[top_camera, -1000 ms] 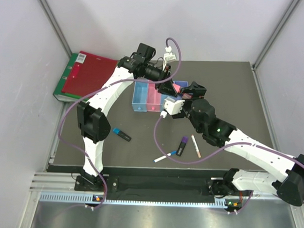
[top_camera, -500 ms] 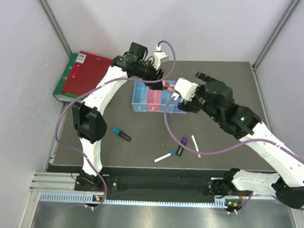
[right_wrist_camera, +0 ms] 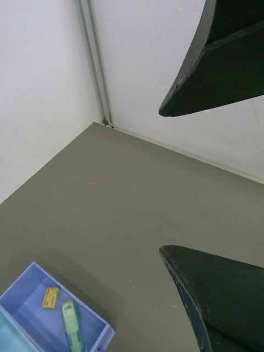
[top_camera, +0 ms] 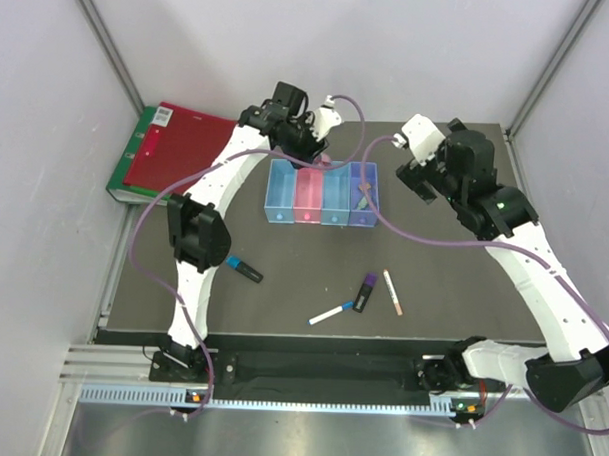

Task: Sort the stationery into containers
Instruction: Place the pen in the storage box.

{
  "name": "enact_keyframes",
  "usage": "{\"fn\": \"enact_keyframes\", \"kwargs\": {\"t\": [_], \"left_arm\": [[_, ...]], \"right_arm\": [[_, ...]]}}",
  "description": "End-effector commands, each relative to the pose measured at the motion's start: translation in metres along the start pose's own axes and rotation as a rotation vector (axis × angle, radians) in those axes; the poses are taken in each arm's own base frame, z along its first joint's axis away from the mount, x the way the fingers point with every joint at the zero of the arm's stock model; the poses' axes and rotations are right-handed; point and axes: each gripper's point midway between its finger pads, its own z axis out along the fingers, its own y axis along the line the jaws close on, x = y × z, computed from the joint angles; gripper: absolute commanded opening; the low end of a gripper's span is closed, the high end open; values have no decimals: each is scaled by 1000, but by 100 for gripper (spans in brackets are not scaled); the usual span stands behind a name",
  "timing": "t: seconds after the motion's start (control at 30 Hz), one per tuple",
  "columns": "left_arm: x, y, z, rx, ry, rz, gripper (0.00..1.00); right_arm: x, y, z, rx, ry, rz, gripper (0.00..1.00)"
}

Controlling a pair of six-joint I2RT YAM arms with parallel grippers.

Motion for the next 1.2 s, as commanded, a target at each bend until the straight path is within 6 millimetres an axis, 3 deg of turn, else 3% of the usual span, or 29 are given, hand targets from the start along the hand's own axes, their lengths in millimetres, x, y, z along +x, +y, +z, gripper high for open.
{"fn": "enact_keyframes", "kwargs": {"t": [0.0, 0.2, 0.43, 0.77, 1.17], "left_arm": [[-37, 15, -8, -59, -87, 169, 0], [-51, -11, 6, -6, -111, 292, 0], [-45, -25, 26, 12, -62, 391, 0], [-26, -11, 37, -31, -1, 418, 0], [-11, -9, 58, -25, 44, 453, 0]], "right_arm": [[-1, -26, -6, 80, -20, 63, 100], [12, -31, -5, 104, -3, 73, 100], [19, -36, -8, 121, 5, 102, 100], [18, -39, -13, 120, -7, 141, 100], [16, -35, -11, 104, -18, 167, 100]]}}
